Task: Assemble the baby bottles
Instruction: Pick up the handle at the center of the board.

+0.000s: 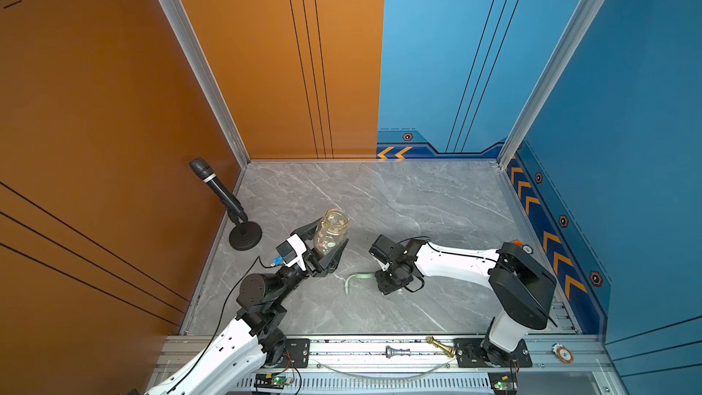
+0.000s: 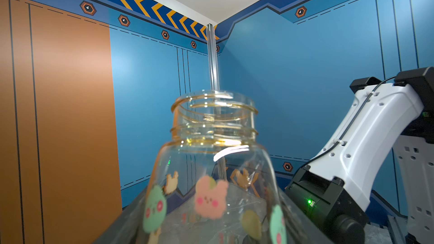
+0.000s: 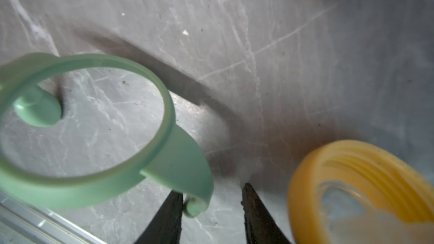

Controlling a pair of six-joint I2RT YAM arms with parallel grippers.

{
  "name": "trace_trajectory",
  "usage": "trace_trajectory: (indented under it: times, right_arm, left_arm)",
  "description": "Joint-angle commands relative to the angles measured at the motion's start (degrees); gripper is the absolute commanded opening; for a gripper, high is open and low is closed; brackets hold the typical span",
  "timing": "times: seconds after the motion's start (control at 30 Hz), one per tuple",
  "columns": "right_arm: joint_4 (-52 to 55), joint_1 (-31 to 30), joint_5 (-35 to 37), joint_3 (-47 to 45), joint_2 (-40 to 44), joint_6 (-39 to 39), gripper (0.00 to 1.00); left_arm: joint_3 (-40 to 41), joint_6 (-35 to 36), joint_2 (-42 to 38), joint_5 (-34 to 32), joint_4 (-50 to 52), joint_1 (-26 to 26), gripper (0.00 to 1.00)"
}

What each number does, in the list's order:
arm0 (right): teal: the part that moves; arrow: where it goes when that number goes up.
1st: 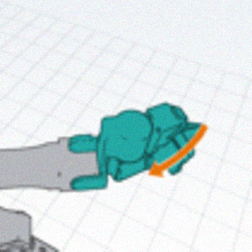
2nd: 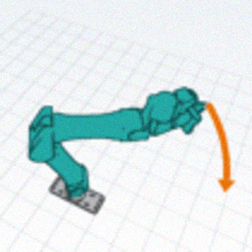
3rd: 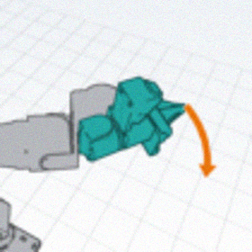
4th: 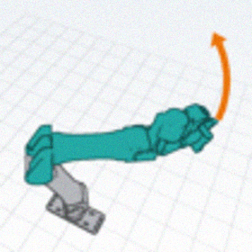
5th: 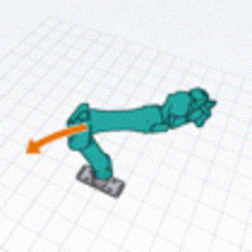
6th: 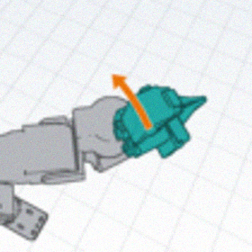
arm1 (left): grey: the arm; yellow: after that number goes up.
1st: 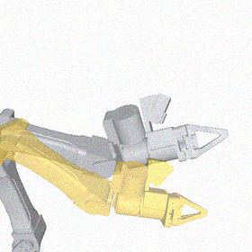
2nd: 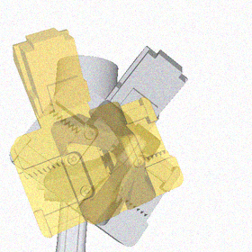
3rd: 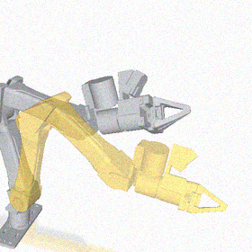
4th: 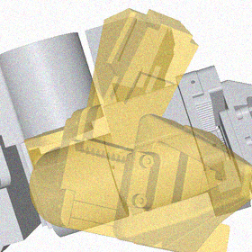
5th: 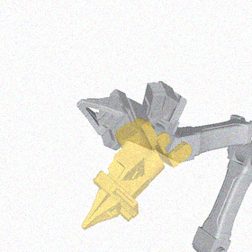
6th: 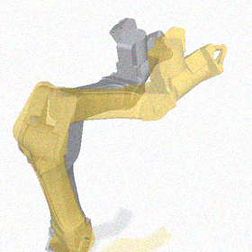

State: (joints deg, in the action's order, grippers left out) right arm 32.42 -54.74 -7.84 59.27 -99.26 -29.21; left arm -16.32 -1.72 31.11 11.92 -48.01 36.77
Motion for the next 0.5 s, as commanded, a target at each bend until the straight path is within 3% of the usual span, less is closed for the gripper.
trace_trajectory:
  times: [0.0, 0.13, 0.3, 0.47]
  right_arm:
    - [-3.3, 0.0, 1.8, -0.4, -1.7, 1.8, 0.37]
    - [-5.7, 0.0, 3.4, 0.1, -2.3, 3.9, 0.26]
    - [-5.3, -0.2, 7.8, 0.6, 0.0, 6.0, 0.02]
    - [-4.6, 0.1, 17.2, -0.3, 13.8, 9.3, 0.00]
  left_arm:
    - [-0.2, 0.8, -0.2, -1.2, -0.5, 0.4, 0.36]
    - [-0.5, -0.2, 0.1, -1.0, -0.5, 0.3, 0.35]
    - [-1.8, -2.4, 1.2, 1.2, -0.4, 0.1, 0.35]
    - [-2.8, -5.9, 3.0, 2.8, -2.7, -1.4, 0.35]
